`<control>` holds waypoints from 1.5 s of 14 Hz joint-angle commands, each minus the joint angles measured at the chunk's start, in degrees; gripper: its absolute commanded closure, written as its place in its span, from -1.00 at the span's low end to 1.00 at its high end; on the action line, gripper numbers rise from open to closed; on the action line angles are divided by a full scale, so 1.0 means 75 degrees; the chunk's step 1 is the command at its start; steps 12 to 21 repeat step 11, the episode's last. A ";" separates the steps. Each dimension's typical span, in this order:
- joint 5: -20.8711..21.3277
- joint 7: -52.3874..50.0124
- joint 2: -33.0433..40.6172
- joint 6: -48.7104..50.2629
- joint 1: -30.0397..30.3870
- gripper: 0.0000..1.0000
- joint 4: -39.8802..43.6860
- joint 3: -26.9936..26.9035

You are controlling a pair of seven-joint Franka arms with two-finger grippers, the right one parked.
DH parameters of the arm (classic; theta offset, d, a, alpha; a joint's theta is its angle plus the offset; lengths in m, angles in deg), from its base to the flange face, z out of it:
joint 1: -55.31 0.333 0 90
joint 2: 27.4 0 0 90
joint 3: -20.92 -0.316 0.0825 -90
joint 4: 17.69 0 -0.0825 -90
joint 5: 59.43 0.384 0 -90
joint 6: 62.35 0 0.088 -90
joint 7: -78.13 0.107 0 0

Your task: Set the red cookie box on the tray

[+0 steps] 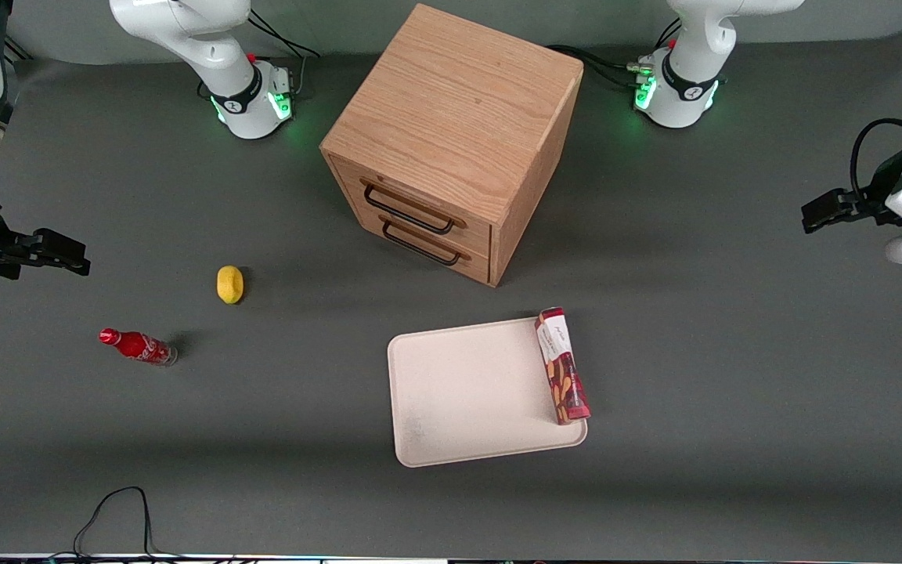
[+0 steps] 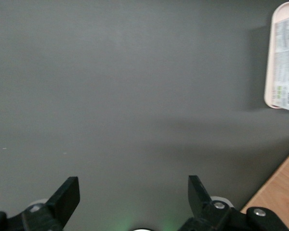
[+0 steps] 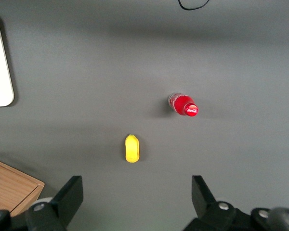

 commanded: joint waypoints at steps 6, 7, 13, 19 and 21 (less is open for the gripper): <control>-0.0221 0.0096 -0.0189 0.0480 0.0604 -1.00 0.0631 0.0374; -0.0304 0.0096 -0.0201 0.0469 0.0616 -1.00 0.0631 0.0374; -0.0305 0.0096 -0.0201 0.0457 0.0546 -1.00 0.0678 0.0362; -0.0305 0.0096 -0.0201 0.0457 0.0546 -1.00 0.0678 0.0362; -0.0305 0.0096 -0.0201 0.0457 0.0546 -1.00 0.0678 0.0362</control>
